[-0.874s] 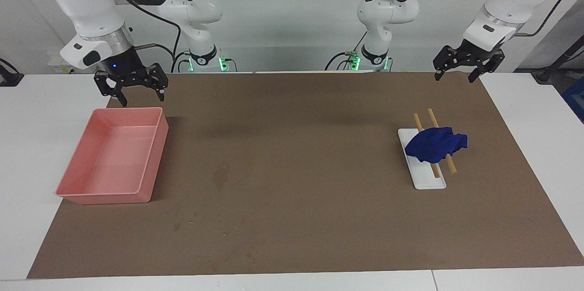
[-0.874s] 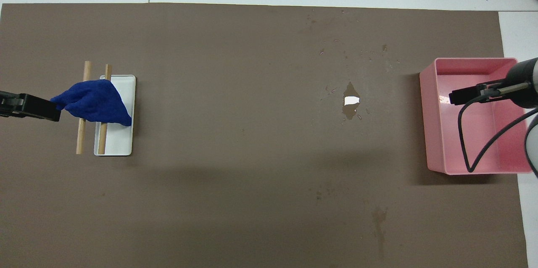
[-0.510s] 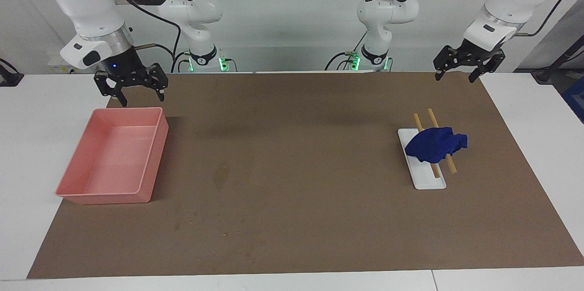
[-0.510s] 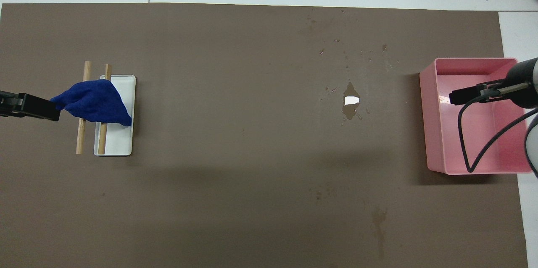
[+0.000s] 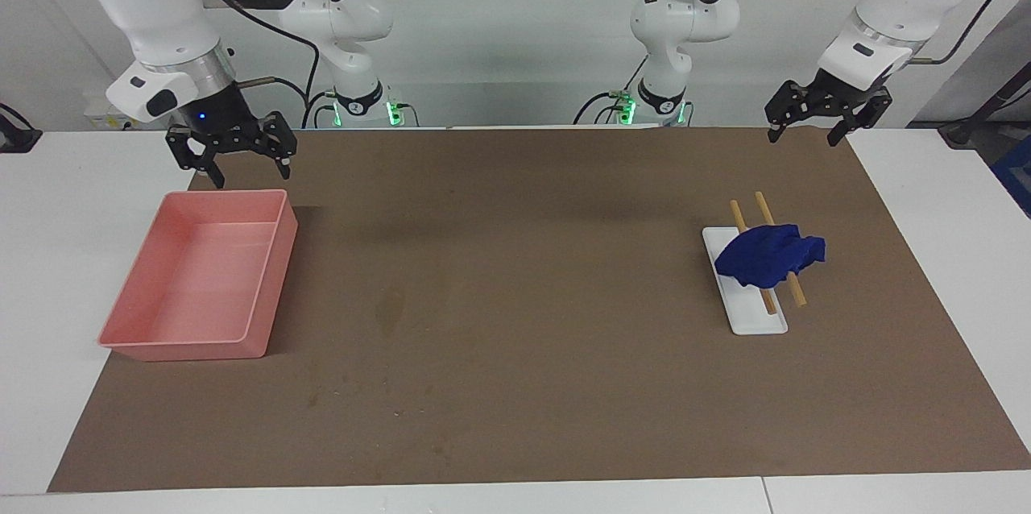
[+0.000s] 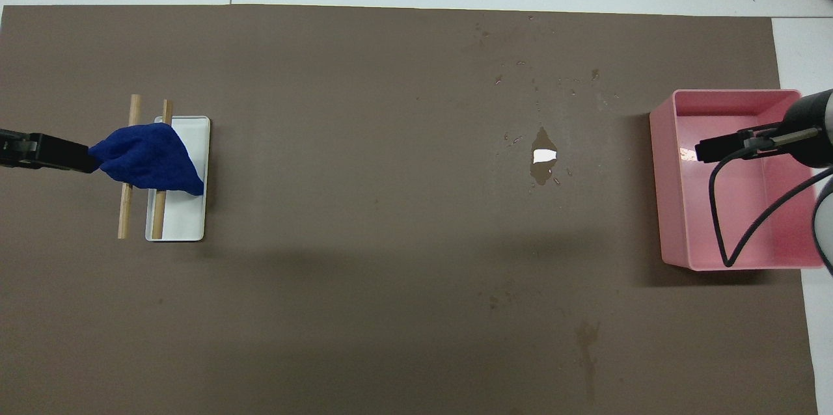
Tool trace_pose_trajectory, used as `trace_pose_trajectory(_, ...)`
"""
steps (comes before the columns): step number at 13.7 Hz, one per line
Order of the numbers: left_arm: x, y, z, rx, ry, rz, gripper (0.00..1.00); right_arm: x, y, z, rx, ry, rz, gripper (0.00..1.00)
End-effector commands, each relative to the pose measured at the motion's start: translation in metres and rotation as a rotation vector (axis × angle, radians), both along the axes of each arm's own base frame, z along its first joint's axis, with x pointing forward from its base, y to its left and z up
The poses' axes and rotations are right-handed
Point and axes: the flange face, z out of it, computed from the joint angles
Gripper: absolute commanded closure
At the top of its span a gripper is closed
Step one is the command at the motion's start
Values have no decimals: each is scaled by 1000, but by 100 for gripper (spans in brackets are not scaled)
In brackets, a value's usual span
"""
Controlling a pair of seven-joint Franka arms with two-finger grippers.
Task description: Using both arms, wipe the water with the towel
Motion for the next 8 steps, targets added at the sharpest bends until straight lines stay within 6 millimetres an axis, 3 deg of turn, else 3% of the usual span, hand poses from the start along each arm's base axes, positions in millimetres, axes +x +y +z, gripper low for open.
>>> trace_pose_trajectory(1, -2, 8, -38, 38, -76, 39, 0, -1, -2, 1, -6, 13, 15, 0)
trace_pose_trajectory(2, 7, 11, -47, 35, -104, 69, 0, -1, -2, 1, -5, 13, 15, 0)
trace_pose_trajectory(5, 47, 21, -109, 27, -124, 143, 0, -1, -1, 1, -6, 13, 16, 0)
trace_pose_trajectory(8, 60, 26, -146, 86, -151, 122, 0, -1, -2, 1, -6, 13, 15, 0)
